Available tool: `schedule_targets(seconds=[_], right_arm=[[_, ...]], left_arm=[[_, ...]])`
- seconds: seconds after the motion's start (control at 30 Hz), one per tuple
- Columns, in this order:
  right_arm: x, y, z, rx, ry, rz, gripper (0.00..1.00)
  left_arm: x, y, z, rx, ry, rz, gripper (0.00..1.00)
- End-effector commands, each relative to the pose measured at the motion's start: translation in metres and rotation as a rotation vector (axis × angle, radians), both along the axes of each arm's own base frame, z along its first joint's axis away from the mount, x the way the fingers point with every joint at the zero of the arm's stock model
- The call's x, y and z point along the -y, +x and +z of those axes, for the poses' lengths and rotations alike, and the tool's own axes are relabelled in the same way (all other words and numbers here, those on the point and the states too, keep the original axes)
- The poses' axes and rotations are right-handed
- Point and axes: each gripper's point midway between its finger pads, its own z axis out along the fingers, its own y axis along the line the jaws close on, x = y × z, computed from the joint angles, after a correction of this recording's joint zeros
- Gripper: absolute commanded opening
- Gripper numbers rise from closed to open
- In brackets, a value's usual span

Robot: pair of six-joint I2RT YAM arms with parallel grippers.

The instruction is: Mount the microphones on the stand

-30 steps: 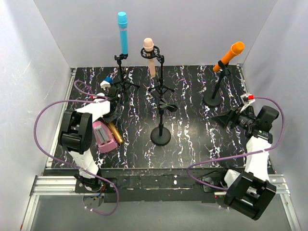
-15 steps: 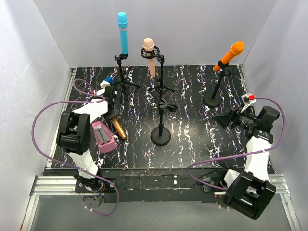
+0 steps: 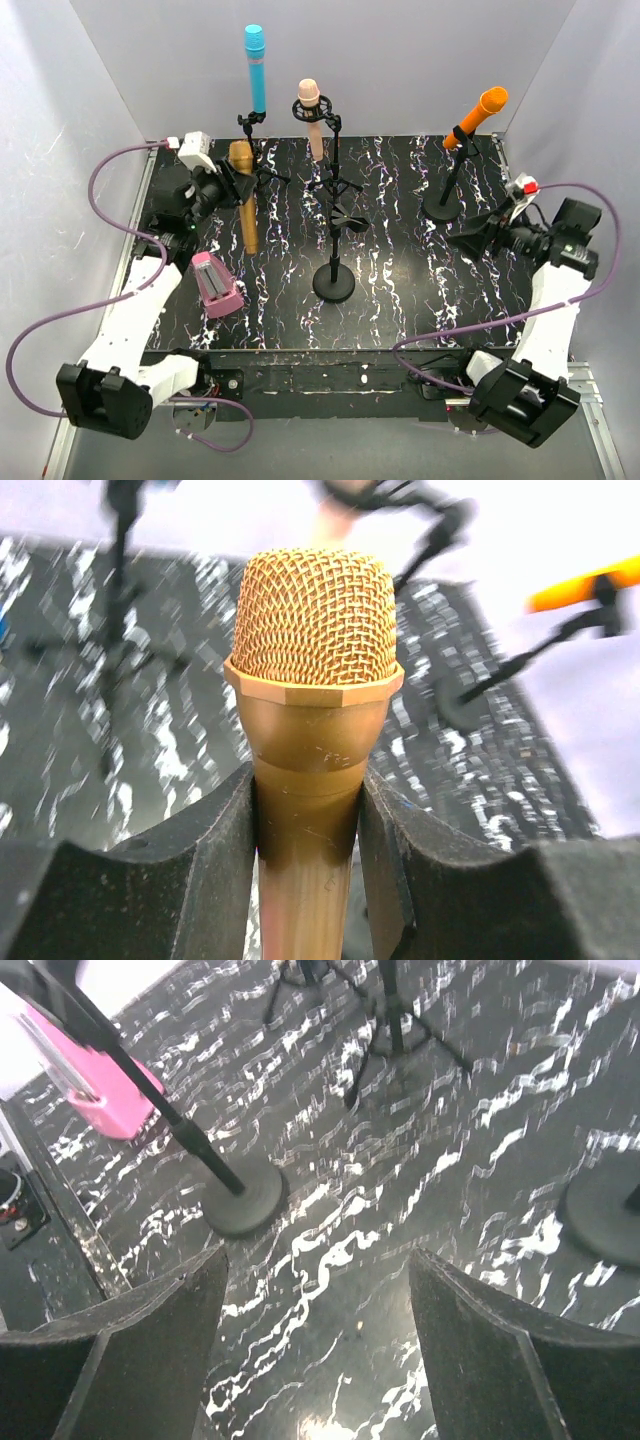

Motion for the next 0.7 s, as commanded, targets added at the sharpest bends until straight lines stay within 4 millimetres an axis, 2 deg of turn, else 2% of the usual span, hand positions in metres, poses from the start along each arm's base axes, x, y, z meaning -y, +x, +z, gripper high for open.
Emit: schedule_targets(seconds=[0.0, 0.1, 0.2, 0.37, 0.47, 0.5, 0.53, 0.67], right_arm=[[-0.021, -0.029, 0.057, 0.084, 0.003, 0.142, 0.80], [-0.033, -0.040, 0.087, 0.088, 0.006, 0.204, 0.80], [-0.054, -0.055, 0.104, 0.066, 0.016, 0.301, 0.80], [-0.094, -0.084, 0.141, 0.089, 0.036, 0.487, 0.80], [-0.106, -0.088, 0.167, 0.128, 0.050, 0.512, 0.81], [-0.108, -0.082, 0.180, 0.198, 0.047, 0.506, 0.84], [-0.110, -0.078, 0.187, 0.243, 0.052, 0.498, 0.85], [-0.111, -0.070, 0.202, 0.222, 0.133, 0.424, 0.91]], left_arm=[[0.036, -0.025, 0.112, 0.361, -0.066, -0.262, 0.00], [0.057, -0.038, 0.161, 0.459, -0.155, -0.385, 0.00], [0.088, -0.044, 0.199, 0.526, -0.204, -0.482, 0.00], [0.172, -0.074, 0.246, 0.636, -0.231, -0.652, 0.00], [0.219, -0.090, 0.258, 0.676, -0.265, -0.722, 0.00], [0.236, -0.098, 0.260, 0.684, -0.278, -0.747, 0.00], [0.243, -0.098, 0.263, 0.696, -0.283, -0.745, 0.00], [0.286, -0.114, 0.265, 0.712, -0.317, -0.792, 0.00]])
